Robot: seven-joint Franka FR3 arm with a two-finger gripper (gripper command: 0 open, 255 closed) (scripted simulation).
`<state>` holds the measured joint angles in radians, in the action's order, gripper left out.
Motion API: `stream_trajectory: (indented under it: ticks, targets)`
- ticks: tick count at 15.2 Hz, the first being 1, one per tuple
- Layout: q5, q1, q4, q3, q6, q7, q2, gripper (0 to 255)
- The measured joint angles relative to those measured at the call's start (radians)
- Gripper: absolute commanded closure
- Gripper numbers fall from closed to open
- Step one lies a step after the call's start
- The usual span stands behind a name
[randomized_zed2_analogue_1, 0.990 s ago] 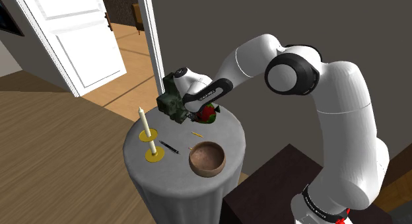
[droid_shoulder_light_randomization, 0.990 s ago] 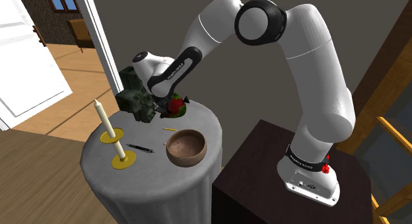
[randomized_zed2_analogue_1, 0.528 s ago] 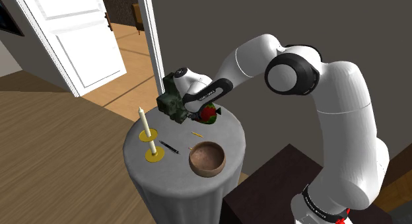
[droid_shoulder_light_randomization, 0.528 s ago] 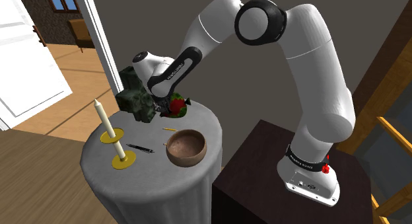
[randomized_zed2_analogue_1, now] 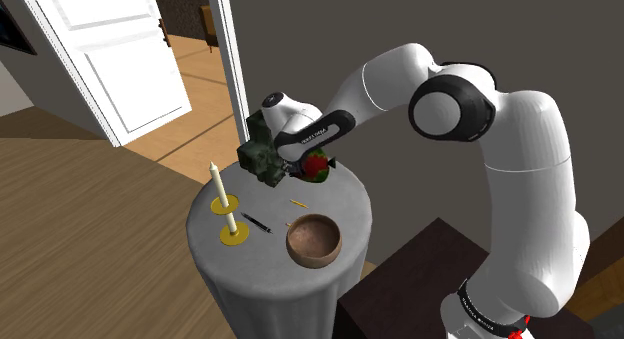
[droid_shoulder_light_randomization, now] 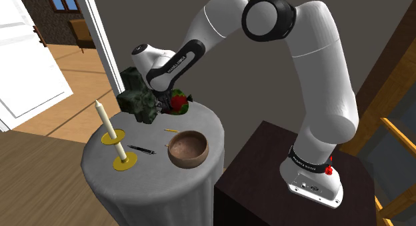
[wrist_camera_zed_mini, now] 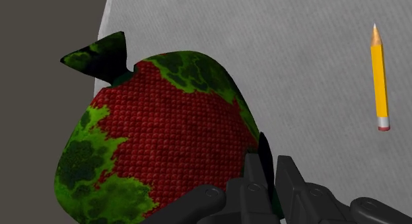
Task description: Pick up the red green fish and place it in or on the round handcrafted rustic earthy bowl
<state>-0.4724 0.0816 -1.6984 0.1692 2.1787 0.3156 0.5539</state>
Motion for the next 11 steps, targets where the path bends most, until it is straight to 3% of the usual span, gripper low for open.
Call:
stream_trajectory:
  ticks: [11]
  targets:
    - [0.035,-0.005,0.033,0.017,-0.100,-0.043,-0.074,255]
